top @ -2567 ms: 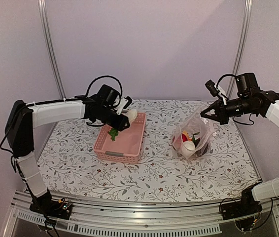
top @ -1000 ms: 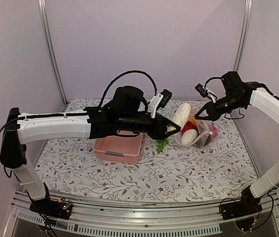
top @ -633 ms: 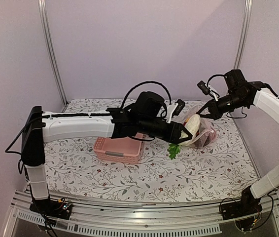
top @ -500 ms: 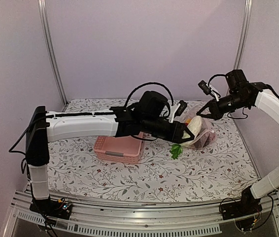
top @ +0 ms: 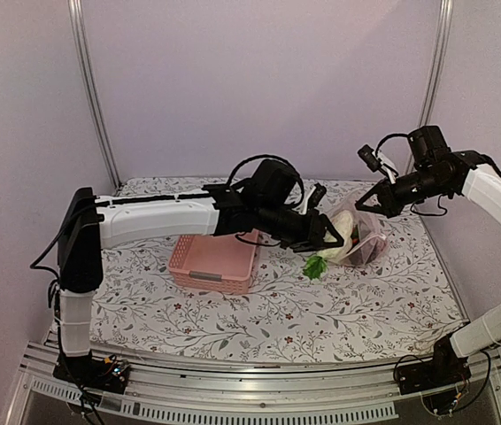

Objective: Place the food in the zip-top bag and seal the zipper
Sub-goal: Place the fake vegetable in the zipper food storage bag.

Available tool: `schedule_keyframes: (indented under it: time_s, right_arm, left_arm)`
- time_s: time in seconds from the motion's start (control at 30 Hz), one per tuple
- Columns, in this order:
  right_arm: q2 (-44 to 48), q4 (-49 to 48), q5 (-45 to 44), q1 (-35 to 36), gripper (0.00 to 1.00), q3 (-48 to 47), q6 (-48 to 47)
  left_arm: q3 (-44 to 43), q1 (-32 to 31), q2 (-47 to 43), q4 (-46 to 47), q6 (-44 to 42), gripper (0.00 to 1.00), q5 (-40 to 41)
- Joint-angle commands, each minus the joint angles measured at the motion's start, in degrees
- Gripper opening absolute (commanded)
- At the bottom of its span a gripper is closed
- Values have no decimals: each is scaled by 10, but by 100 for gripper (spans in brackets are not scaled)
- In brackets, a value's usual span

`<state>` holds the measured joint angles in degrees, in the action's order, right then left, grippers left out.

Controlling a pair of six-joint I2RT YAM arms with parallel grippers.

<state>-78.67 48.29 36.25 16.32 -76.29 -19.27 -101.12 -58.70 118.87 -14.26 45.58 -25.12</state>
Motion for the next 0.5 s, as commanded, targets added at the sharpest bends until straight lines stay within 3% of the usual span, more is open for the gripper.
schedule_keyframes:
  time_s: [0.0, 0.27, 0.47]
  right_arm:
    - [14, -12, -8, 11, 0, 8, 1]
    - [19, -4, 23, 29, 0, 12, -6]
    - [21, 4, 61, 34, 0, 13, -9]
  left_arm:
    - [0, 11, 9, 8, 43, 31, -19]
    - [4, 22, 24, 69, 122, 31, -39]
    - [25, 33, 33, 182, 225, 48, -46]
